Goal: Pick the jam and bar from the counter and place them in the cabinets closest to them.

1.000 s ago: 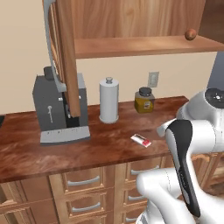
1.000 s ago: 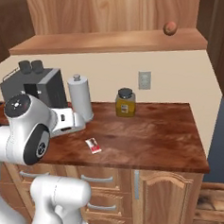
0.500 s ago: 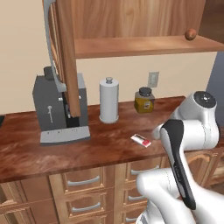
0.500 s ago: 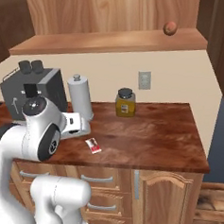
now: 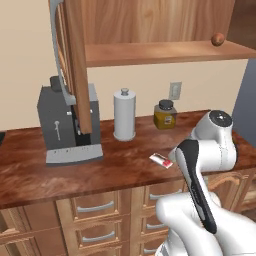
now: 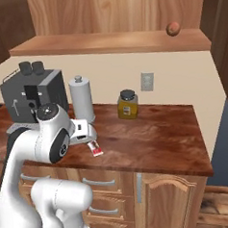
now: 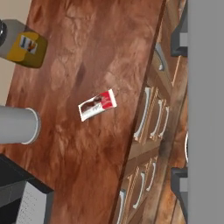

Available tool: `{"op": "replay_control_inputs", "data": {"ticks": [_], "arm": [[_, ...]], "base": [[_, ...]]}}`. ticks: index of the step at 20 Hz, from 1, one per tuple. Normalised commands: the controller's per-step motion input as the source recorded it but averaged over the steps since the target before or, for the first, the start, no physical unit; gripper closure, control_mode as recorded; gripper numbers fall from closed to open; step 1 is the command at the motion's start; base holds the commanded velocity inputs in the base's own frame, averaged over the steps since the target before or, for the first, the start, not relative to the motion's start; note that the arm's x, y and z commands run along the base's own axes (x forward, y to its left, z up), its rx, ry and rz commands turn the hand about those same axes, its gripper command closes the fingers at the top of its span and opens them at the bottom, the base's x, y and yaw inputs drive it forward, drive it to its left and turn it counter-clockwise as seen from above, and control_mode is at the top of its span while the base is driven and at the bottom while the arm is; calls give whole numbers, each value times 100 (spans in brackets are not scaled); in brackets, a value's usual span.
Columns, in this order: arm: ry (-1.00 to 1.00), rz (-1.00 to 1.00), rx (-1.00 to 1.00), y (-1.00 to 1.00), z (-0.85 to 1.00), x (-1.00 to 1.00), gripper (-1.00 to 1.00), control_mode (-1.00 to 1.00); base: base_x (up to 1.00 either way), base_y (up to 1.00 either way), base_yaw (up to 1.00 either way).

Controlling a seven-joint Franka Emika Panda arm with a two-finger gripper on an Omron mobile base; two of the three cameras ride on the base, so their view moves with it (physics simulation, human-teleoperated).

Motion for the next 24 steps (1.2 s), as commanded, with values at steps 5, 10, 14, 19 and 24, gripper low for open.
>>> {"op": "replay_control_inputs", "data": {"ticks": [5,10,14,19,24], "arm": [[0,0,0,4,-50,25,-100,-100],[0,1,0,14,-44,37,-100,-100],[0,2,0,10,-39,42,-100,-100],[0,3,0,0,-33,46,-100,-100],[0,4,0,0,-26,43,-100,-100]], "base": [[0,0,0],[0,0,0],[0,0,0],[0,0,0],[0,0,0]]}}
